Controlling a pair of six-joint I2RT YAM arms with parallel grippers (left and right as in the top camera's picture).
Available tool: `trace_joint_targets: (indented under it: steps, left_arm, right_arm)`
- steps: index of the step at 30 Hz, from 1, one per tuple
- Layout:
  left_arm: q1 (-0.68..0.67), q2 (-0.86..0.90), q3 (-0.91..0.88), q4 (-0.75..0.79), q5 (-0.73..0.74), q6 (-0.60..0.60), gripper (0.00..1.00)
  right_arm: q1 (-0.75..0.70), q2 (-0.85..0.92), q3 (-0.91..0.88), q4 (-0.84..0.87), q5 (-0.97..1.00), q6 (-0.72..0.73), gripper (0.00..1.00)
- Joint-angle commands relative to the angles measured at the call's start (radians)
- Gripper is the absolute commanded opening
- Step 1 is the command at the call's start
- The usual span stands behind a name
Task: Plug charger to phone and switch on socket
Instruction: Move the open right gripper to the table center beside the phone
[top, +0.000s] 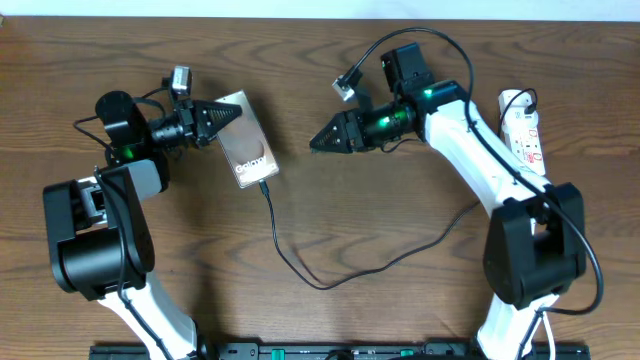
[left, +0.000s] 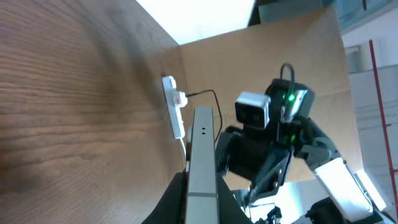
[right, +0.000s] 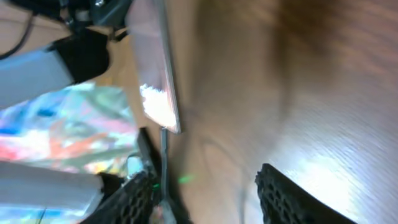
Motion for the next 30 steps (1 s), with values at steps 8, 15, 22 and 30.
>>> trace_joint_targets:
  steps: [8, 15, 22, 30]
  left_arm:
    - [0.031, 0.005, 0.005, 0.006, -0.02, -0.043, 0.08]
    - [0.031, 0.005, 0.005, 0.006, -0.02, -0.048, 0.07]
    - [0.031, 0.005, 0.005, 0.006, -0.034, -0.055, 0.07]
    - [0.033, 0.005, 0.005, 0.006, -0.046, -0.055, 0.07]
  right_arm:
    - [0.07, 0.052, 0.004, 0.019, -0.172, -0.111, 0.54]
    - [0.133, 0.052, 0.004, 0.04, -0.171, -0.108, 0.45]
    - [0.169, 0.052, 0.003, 0.041, -0.164, -0.095, 0.39]
    - [0.172, 0.052, 0.002, 0.041, -0.107, -0.095, 0.4]
